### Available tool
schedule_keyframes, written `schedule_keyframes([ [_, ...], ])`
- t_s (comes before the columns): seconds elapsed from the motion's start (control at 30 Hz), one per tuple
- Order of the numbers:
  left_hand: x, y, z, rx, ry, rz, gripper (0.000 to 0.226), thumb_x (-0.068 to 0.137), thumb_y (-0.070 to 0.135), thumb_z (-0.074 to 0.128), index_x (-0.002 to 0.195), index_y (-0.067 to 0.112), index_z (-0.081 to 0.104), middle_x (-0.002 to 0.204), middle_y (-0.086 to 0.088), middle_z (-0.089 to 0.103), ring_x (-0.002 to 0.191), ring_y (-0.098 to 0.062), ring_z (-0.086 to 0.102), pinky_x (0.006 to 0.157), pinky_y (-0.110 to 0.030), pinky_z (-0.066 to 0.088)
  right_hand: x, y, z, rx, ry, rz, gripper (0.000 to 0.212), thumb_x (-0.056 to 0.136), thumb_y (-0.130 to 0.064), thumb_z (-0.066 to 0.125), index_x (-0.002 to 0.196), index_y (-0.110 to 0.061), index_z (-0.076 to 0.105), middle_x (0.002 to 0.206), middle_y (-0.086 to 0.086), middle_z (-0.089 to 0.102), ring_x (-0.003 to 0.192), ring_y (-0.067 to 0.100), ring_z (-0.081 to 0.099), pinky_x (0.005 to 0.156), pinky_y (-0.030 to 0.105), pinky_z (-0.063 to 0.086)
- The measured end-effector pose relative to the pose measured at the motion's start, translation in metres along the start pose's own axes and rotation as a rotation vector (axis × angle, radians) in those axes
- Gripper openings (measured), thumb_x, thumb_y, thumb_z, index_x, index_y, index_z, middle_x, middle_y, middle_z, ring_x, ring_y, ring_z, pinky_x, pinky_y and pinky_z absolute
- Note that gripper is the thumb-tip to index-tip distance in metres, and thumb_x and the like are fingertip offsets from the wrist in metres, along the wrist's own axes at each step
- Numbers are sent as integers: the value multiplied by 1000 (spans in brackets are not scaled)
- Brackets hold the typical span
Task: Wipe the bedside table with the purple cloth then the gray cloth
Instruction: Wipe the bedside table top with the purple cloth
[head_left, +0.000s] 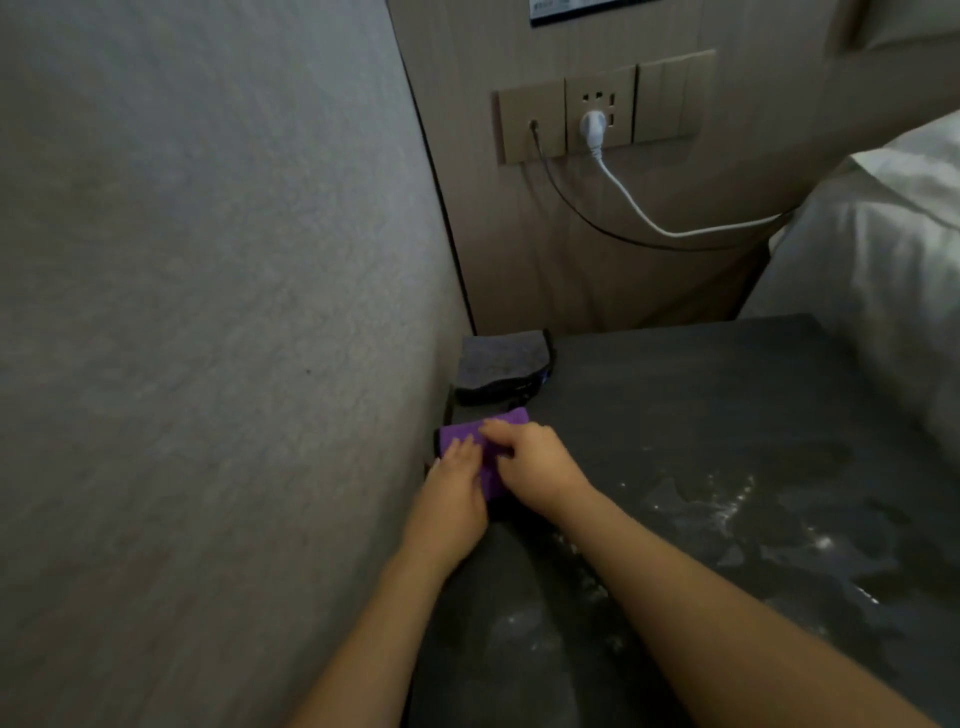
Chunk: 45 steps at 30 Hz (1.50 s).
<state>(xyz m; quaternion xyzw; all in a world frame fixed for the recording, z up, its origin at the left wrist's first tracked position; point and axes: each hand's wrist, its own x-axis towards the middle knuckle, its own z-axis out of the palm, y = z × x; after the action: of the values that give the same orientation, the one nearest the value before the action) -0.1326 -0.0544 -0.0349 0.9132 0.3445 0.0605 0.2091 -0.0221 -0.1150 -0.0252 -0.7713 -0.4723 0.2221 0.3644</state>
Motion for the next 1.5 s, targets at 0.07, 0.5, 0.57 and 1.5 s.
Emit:
schedule_keyframes([
  [0.07, 3, -3, 3, 148, -84, 8, 57, 97, 9, 33, 152, 9, 20, 160, -9, 16, 149, -21, 13, 121, -30, 10, -6, -5, 5, -289, -98, -60, 43, 92, -4, 42, 134, -9, 50, 146, 10, 44, 134, 23, 42, 110, 28, 31],
  [0.5, -4, 8, -14, 485, -277, 94, 66, 95, 19, 35, 151, -1, 6, 160, -21, 4, 149, -30, 3, 122, -34, 4, -19, -13, 2, -607, -332, -58, 60, 95, -15, 36, 150, -7, 12, 160, 11, 11, 148, 20, 11, 120, 30, 11],
  [0.57, -8, 8, -13, 471, -280, 92, 66, 95, 17, 36, 150, -2, 6, 159, -21, 4, 149, -30, 4, 122, -34, 4, -20, -16, 0, -622, -347, -43, 60, 96, -15, 35, 150, -7, 12, 160, 10, 9, 148, 19, 10, 120, 31, 11],
  [1.5, 30, 190, 64, 356, -358, 293, 65, 99, 18, 36, 150, -1, 1, 160, -20, -1, 149, -32, 0, 121, -39, 5, -83, 105, -144, -672, -166, 201, 59, 97, -25, 37, 150, -19, 14, 160, -1, 12, 147, 10, 13, 119, 29, 16],
])
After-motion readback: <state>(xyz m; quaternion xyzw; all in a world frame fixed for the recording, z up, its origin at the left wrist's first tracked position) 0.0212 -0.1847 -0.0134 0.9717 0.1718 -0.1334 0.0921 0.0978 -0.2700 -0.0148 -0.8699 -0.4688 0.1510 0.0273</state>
